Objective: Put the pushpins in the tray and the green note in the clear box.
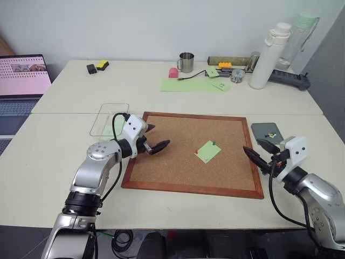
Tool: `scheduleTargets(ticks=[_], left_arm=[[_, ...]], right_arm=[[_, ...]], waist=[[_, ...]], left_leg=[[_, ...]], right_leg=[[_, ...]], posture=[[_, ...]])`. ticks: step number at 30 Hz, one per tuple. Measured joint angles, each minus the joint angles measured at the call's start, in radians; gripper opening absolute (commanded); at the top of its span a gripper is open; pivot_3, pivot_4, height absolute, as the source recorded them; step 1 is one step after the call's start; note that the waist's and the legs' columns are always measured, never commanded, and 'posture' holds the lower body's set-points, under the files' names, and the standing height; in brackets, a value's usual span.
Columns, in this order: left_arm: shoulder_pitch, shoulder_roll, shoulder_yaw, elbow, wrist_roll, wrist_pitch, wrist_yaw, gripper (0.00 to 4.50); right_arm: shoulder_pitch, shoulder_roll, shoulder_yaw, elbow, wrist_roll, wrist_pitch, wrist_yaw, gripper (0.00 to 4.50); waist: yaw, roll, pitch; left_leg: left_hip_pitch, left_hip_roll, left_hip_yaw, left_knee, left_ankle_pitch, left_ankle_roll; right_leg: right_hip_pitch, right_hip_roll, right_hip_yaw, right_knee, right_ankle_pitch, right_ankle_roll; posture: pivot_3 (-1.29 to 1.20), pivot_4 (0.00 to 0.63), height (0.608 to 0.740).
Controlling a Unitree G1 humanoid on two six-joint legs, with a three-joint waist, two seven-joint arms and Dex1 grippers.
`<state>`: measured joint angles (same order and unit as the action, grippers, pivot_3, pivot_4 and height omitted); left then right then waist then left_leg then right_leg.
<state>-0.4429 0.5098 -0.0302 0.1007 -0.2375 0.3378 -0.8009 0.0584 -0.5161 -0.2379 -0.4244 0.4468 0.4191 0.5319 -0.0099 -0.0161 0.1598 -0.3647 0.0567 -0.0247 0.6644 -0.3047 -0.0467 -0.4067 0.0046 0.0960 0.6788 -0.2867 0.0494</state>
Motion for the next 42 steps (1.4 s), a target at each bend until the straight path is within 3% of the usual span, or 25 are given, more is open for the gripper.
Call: scheduleTargets(ticks=[6, 11, 14, 33, 42], left_arm=[[0.000, 0.011, 0.034, -0.018, -0.040, 0.003, -0.037, 4.50], [0.004, 0.011, 0.034, -0.008, -0.025, -0.002, -0.022, 4.50], [0.004, 0.011, 0.034, -0.010, -0.035, -0.001, -0.043, 4.12], [0.022, 0.010, -0.011, -0.091, -0.096, 0.025, -0.168, 0.15], [0.006, -0.036, -0.074, -0.026, -0.074, -0.024, -0.194, 0.04]], right_arm=[[0.006, -0.018, -0.009, -0.005, 0.016, 0.005, 0.024, 4.45], [0.001, 0.001, 0.004, -0.005, 0.008, 0.011, 0.004, 4.45], [-0.002, 0.001, 0.025, -0.009, 0.007, 0.018, 0.008, 4.50], [-0.147, 0.057, 0.234, 0.088, -0.095, 0.030, -0.010, 4.50], [-0.283, 0.115, 0.265, 0.231, -0.128, 0.030, -0.016, 4.50]], waist=[[-0.002, 0.000, 0.000], [-0.002, 0.000, 0.000], [-0.001, 0.000, 0.000], [-0.015, 0.000, 0.000], [-0.020, 0.000, 0.000]], left_leg=[[0.000, 0.000, 0.000, 0.000, 0.000, 0.000], [0.000, 0.000, 0.000, 0.000, 0.000, 0.000], [0.000, 0.000, 0.000, 0.000, 0.000, 0.000], [0.000, 0.000, 0.000, 0.000, 0.000, 0.000], [0.000, 0.000, 0.000, 0.000, 0.000, 0.000]], right_leg=[[0.000, 0.000, 0.000, 0.000, 0.000, 0.000], [0.000, 0.000, 0.000, 0.000, 0.000, 0.000], [0.000, 0.000, 0.000, 0.000, 0.000, 0.000], [0.000, 0.000, 0.000, 0.000, 0.000, 0.000], [0.000, 0.000, 0.000, 0.000, 0.000, 0.000]], posture=[[0.00, 0.150, 0.740], [0.00, 0.150, 0.740], [0.00, 0.150, 0.740], [0.00, 0.150, 0.740], [0.00, 0.150, 0.740]])
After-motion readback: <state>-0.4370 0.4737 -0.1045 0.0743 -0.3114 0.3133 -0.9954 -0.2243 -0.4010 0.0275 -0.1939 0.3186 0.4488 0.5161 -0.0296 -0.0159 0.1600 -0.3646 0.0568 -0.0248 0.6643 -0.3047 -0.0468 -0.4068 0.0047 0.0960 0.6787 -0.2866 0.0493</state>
